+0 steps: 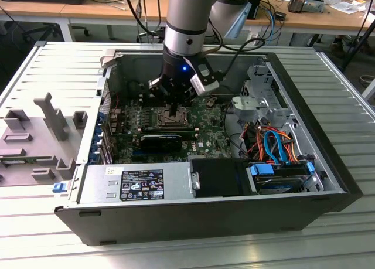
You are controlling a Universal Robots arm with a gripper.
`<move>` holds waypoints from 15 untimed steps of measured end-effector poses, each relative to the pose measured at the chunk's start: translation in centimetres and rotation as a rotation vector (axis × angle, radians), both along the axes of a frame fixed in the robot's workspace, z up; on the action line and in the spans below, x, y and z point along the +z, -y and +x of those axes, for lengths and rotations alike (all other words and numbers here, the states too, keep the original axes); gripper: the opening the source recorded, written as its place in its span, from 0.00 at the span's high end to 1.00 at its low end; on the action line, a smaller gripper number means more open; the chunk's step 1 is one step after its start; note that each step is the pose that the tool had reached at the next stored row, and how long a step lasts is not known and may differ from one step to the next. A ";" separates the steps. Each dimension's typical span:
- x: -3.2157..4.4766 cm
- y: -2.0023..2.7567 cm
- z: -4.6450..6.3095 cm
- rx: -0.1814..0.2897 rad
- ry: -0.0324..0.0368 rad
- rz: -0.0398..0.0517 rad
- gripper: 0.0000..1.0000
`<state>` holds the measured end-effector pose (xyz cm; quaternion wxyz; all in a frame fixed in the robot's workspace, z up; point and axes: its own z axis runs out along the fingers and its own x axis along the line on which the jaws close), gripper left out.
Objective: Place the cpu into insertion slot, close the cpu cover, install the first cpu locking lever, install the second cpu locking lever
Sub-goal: 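Install the second cpu locking lever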
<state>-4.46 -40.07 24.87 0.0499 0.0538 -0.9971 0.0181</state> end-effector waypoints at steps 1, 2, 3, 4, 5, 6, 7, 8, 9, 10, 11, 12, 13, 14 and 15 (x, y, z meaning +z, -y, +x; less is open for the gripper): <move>0.01 0.00 0.0 -0.008 0.0000 -0.0005 0.89; 0.01 0.00 0.0 -0.008 0.0000 -0.0004 0.89; 0.01 0.00 0.0 -0.009 0.0000 -0.0004 0.89; 0.01 0.00 0.0 -0.009 -0.0001 -0.0004 0.89; 0.00 0.01 0.0 -0.009 0.0201 -0.0005 0.89; -0.01 0.00 0.0 -0.009 0.0515 -0.0003 0.89; -0.01 0.00 0.0 -0.009 0.0912 -0.0001 0.89; -0.02 0.00 0.0 -0.009 0.1077 0.0002 0.89; -0.03 0.00 0.0 -0.009 0.1080 0.0004 0.89; -0.03 0.00 0.0 -0.009 0.1081 0.0004 0.89; -0.03 0.00 0.0 -0.009 0.1082 0.0004 0.89; -0.02 0.00 0.0 -0.012 0.1081 -0.0004 0.89; -0.03 0.01 0.0 -0.035 0.1080 -0.0027 0.89; -0.08 0.00 0.0 -0.058 0.1081 -0.0037 0.89; -0.12 0.00 0.0 -0.076 0.1081 -0.0045 0.89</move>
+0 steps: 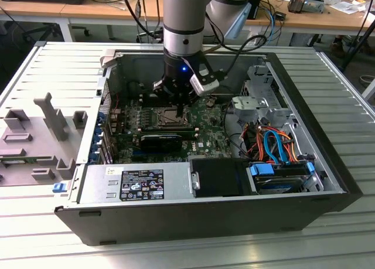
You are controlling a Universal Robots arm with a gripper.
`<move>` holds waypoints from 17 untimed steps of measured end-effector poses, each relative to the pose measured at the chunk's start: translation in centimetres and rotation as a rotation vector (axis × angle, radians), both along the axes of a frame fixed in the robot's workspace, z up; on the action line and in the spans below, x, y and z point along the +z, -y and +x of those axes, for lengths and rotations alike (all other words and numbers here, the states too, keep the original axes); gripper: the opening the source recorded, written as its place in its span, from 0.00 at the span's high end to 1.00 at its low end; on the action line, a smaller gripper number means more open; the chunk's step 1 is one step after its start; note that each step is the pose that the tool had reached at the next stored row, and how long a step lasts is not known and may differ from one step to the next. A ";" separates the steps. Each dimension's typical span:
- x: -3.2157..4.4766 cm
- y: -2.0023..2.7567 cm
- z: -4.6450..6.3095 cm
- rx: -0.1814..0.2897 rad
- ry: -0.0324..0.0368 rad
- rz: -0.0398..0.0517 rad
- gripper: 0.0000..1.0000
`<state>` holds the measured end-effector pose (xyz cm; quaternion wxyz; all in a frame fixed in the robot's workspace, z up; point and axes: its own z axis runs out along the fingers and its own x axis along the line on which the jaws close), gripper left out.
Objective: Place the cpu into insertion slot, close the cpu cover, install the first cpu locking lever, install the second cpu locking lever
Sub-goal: 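Install the second cpu locking lever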
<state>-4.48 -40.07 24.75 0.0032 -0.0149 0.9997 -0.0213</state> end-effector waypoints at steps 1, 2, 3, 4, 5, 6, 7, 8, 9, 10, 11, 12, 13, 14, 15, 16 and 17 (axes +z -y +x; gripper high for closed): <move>-0.08 0.00 0.0 -0.021 0.0000 0.0000 0.89; -0.15 0.00 0.0 -0.033 0.0000 0.0014 0.89; -0.36 0.00 0.0 -0.052 0.0000 0.0033 0.89; -0.58 0.04 0.1 -0.058 -0.0001 0.0034 0.89; -0.70 0.06 0.3 -0.058 -0.0003 0.0034 0.89; -0.82 0.07 0.5 -0.057 -0.0014 0.0034 0.89; -0.89 0.09 0.5 -0.054 -0.0017 0.0033 0.89; -0.99 0.11 0.6 -0.046 -0.0022 0.0032 0.89; -1.13 0.14 0.6 -0.039 -0.0036 0.0031 0.89; -1.28 0.20 0.7 -0.035 -0.0052 0.0030 0.89; -1.44 0.23 0.7 -0.030 -0.0071 0.0026 0.89; -1.59 0.25 0.8 -0.023 -0.0085 0.0018 0.89; -1.73 0.28 0.8 -0.016 -0.0096 0.0014 0.89; -1.97 0.32 1.1 -0.008 -0.0126 0.0012 0.89; -2.16 0.47 1.4 -0.006 -0.0151 0.0011 0.89; -2.22 0.60 1.4 -0.004 -0.0153 0.0011 0.89; -2.30 0.80 1.5 -0.001 -0.0155 0.0011 0.89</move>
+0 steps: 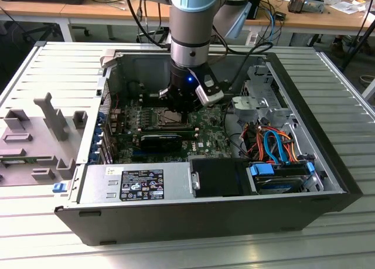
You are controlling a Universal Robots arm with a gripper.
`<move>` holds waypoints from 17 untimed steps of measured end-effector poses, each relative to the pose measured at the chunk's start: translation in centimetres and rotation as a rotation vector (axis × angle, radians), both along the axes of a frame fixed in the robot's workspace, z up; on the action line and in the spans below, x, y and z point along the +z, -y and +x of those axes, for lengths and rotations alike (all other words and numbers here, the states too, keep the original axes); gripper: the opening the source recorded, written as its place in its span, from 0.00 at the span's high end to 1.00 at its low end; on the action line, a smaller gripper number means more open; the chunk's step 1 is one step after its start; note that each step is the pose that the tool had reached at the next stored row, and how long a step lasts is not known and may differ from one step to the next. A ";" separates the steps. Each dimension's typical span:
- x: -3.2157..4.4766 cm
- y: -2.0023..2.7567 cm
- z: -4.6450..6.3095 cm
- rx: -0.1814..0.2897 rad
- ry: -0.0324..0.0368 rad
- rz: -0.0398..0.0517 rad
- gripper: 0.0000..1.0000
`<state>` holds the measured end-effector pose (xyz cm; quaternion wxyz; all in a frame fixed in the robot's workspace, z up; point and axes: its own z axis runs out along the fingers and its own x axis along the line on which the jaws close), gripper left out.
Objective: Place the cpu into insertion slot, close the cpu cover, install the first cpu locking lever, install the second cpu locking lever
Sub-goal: 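Install the second cpu locking lever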
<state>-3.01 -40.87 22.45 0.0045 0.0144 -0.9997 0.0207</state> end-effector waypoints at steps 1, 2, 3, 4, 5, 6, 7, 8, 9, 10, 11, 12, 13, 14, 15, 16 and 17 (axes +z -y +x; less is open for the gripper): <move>-0.09 0.31 0.0 0.004 -0.0001 0.0000 0.89; -0.13 0.40 0.0 0.006 0.0000 0.0000 0.89; -0.16 0.41 0.0 0.007 0.0001 0.0002 0.89; -0.19 0.42 0.0 0.008 0.0000 -0.0001 0.89; -0.21 0.42 -0.1 0.008 0.0000 -0.0001 0.89; -0.23 0.42 -0.3 0.008 -0.0001 0.0000 0.89; -0.26 0.41 -0.6 0.008 0.0000 0.0002 0.89; -0.28 0.41 -0.8 0.008 0.0001 0.0005 0.89; -0.30 0.42 -1.2 0.008 0.0000 0.0008 0.89; -0.33 0.42 -1.7 0.008 -0.0001 0.0015 0.89; -0.36 0.42 -2.5 0.008 0.0001 0.0042 0.89; -0.40 0.46 -3.8 0.020 0.0002 0.0147 0.89; -0.45 0.83 -4.6 0.037 0.0003 0.0217 0.89; -0.46 0.99 -4.9 0.040 0.0010 0.0217 0.89; -0.46 1.10 -5.1 0.042 0.0019 0.0214 0.89; -0.48 1.10 -5.3 0.043 0.0021 0.0216 0.89; -0.49 1.10 -5.4 0.044 0.0021 0.0215 0.89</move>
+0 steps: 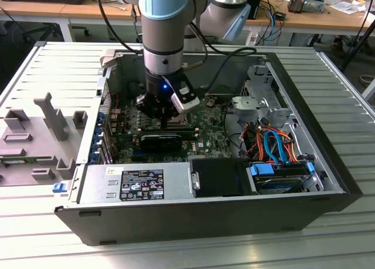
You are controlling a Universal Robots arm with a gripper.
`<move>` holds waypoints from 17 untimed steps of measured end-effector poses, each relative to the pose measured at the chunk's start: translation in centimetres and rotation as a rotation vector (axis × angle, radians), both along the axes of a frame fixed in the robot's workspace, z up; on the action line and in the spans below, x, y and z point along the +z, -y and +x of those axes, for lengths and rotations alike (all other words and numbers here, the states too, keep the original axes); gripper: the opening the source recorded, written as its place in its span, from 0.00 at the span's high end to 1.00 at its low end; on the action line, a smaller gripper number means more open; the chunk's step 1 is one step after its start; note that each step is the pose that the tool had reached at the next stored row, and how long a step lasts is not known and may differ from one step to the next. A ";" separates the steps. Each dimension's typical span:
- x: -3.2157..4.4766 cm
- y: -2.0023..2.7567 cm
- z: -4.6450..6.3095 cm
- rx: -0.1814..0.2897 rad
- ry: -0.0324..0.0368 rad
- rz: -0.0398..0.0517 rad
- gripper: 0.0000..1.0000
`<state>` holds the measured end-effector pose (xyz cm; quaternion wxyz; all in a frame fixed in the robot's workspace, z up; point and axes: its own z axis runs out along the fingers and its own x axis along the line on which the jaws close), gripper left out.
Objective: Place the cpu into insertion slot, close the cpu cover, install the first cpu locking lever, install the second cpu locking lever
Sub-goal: 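Install the second cpu locking lever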
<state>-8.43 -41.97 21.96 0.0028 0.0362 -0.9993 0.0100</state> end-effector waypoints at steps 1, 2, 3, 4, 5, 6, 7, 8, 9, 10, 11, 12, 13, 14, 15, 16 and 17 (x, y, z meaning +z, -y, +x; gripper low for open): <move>0.00 0.01 -0.1 0.000 -0.0001 -0.0002 0.89; -0.01 0.01 -0.3 0.000 0.0000 -0.0001 0.89; -0.01 0.01 -0.5 0.001 0.0002 -0.0001 0.89; -0.02 0.00 -0.8 0.001 0.0002 -0.0002 0.89; -0.02 0.01 -1.1 0.001 0.0003 -0.0002 0.89; -0.04 0.00 -1.3 0.002 0.0005 0.0000 0.89; -0.06 0.00 -1.4 0.004 0.0006 0.0001 0.89; -0.08 0.00 -1.5 0.013 0.0005 0.0000 0.89; -0.10 0.01 -1.5 0.030 0.0004 -0.0002 0.89; -0.12 0.01 -1.5 0.043 0.0004 -0.0002 0.89; -0.15 0.01 -1.5 0.053 0.0004 -0.0002 0.89; -0.17 0.00 -1.6 0.059 0.0005 -0.0001 0.89; -0.19 -0.03 -1.7 0.061 0.0005 -0.0001 0.89; -0.20 -0.06 -1.8 0.061 0.0005 -0.0001 0.89; -0.22 -0.10 -1.9 0.061 0.0004 -0.0002 0.89; -0.24 -0.13 -2.0 0.061 0.0004 -0.0002 0.89; -0.26 -0.15 -2.0 0.061 0.0004 -0.0001 0.89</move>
